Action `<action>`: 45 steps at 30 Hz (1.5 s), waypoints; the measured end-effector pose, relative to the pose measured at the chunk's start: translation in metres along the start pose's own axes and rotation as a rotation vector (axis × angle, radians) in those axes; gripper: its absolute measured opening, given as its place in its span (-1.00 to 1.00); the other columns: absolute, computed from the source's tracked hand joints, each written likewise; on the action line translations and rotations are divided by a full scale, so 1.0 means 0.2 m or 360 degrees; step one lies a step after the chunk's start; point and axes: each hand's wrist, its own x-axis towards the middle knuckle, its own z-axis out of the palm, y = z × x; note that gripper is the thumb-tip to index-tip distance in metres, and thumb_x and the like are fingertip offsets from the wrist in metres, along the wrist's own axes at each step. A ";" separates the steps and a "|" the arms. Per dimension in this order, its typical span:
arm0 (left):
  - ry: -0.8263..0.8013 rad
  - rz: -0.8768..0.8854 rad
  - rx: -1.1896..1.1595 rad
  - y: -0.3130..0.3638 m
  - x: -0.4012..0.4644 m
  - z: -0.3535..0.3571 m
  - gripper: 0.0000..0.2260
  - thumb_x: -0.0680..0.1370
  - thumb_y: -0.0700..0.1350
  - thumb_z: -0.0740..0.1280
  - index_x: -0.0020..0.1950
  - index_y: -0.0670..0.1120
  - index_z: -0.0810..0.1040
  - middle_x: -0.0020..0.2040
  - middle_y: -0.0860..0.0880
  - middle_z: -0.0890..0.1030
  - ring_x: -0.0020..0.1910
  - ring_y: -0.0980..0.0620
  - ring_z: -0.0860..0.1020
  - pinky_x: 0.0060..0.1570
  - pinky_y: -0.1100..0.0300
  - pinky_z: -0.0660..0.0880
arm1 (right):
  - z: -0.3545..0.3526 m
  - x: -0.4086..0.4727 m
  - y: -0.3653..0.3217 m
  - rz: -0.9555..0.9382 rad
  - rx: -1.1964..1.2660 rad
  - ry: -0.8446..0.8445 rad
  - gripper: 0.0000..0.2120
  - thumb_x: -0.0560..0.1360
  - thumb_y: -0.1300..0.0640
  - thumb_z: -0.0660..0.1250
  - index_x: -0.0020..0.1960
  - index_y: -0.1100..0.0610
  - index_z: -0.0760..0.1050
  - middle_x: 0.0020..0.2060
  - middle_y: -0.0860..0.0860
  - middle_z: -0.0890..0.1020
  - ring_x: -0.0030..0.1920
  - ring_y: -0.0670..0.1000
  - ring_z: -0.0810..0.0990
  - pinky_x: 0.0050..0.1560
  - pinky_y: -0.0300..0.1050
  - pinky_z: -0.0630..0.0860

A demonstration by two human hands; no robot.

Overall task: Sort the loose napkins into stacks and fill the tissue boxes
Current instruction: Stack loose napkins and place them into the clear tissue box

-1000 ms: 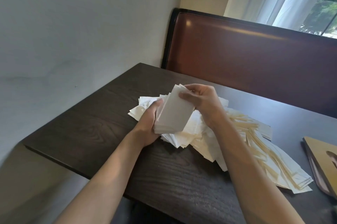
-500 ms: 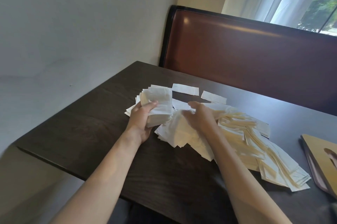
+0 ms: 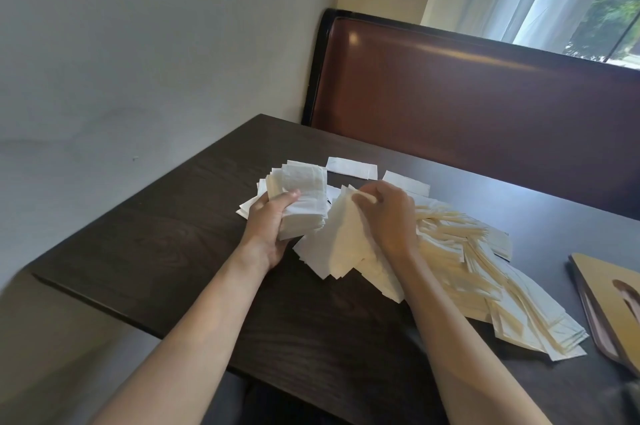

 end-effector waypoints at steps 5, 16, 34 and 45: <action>0.0060 0.0000 -0.0060 0.01 0.00 0.00 -0.71 0.51 -0.14 0.45 0.22 -0.12 0.60 -0.04 -0.16 0.67 -0.19 -0.08 0.67 -0.35 0.13 0.59 | -0.01 -0.01 -0.01 -0.0108 0.0114 0.0074 -0.92 0.51 0.13 0.44 -0.04 0.06 0.71 -0.04 -0.25 0.62 -0.01 -0.18 0.57 0.08 -0.11 0.50; -0.0096 -0.0120 -0.0036 0.02 -0.02 0.01 -0.67 0.57 -0.12 0.40 0.31 -0.18 0.56 -0.11 -0.11 0.67 -0.26 -0.01 0.67 -0.38 0.19 0.57 | -0.13 0.01 -0.13 0.0170 0.1619 -0.0420 -0.88 0.48 0.16 0.39 -0.07 0.18 0.68 -0.23 0.06 0.66 -0.24 0.02 0.59 -0.23 -0.12 0.54; -0.0285 -0.0110 0.0313 0.00 -0.06 0.05 -0.77 0.61 -0.07 0.35 0.22 -0.13 0.58 -0.02 -0.13 0.69 -0.09 -0.08 0.68 -0.18 0.07 0.59 | -0.11 0.00 -0.11 0.0218 0.1621 -0.0537 -0.86 0.55 0.12 0.33 -0.05 0.11 0.66 -0.20 0.05 0.63 -0.21 0.03 0.56 -0.23 -0.11 0.52; -0.0895 -0.0217 0.0409 0.01 -0.10 0.04 -0.62 0.50 0.02 0.39 0.24 -0.16 0.55 -0.01 -0.10 0.68 -0.06 -0.01 0.66 -0.14 0.15 0.59 | -0.01 -0.02 -0.05 0.0141 0.0813 -0.0165 -0.88 0.54 0.14 0.41 0.04 0.06 0.69 -0.06 -0.13 0.71 -0.03 -0.15 0.66 0.03 -0.14 0.58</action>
